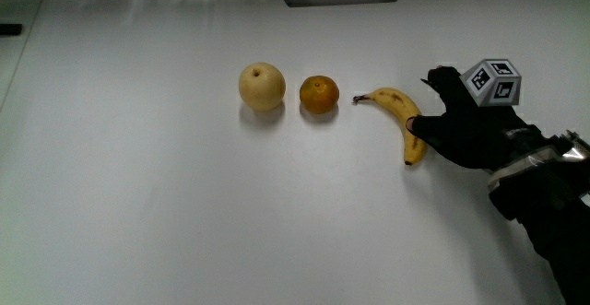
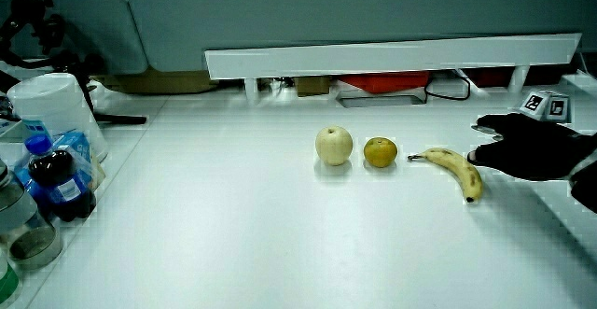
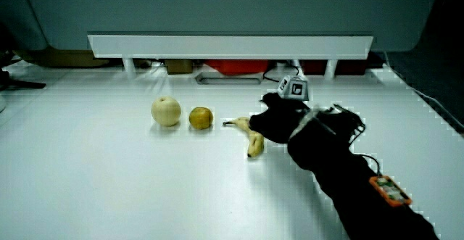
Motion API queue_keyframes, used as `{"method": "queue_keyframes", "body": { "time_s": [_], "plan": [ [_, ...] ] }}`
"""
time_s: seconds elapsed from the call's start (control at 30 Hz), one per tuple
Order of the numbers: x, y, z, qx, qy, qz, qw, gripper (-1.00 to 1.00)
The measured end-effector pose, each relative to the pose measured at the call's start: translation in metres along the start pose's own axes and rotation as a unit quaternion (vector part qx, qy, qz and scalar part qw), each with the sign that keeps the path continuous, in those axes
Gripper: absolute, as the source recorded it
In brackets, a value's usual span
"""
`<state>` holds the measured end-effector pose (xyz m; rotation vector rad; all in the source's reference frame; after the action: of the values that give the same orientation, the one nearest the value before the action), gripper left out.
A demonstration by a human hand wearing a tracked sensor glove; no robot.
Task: Pick banana
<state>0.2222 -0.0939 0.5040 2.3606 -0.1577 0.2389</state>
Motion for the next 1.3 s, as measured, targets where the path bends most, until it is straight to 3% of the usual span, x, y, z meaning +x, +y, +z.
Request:
{"method": "queue_keyframes", "body": {
  "time_s": [0.47,0.7,0.83,0.87,0.93,1.07,1.1,1.3],
  "plan": [
    [-0.014,0.03,-0.021,-0.01,-0.046,-0.052,0.9975,0.0],
    [-0.013,0.038,-0.036,-0.024,-0.049,-0.063,0.9966,0.0],
    [-0.012,0.04,-0.039,-0.014,-0.053,-0.075,0.9957,0.0],
    [-0.012,0.041,-0.04,-0.022,-0.047,-0.07,0.9962,0.0],
    [-0.013,0.04,-0.039,-0.009,-0.053,-0.073,0.9959,0.0],
    [-0.013,0.038,-0.04,0.002,-0.054,-0.075,0.9958,0.21],
    [-0.015,0.036,-0.038,0.017,-0.062,-0.08,0.9947,0.26],
    [-0.015,0.035,-0.037,0.023,-0.057,-0.075,0.9953,0.58]
  ]
}}
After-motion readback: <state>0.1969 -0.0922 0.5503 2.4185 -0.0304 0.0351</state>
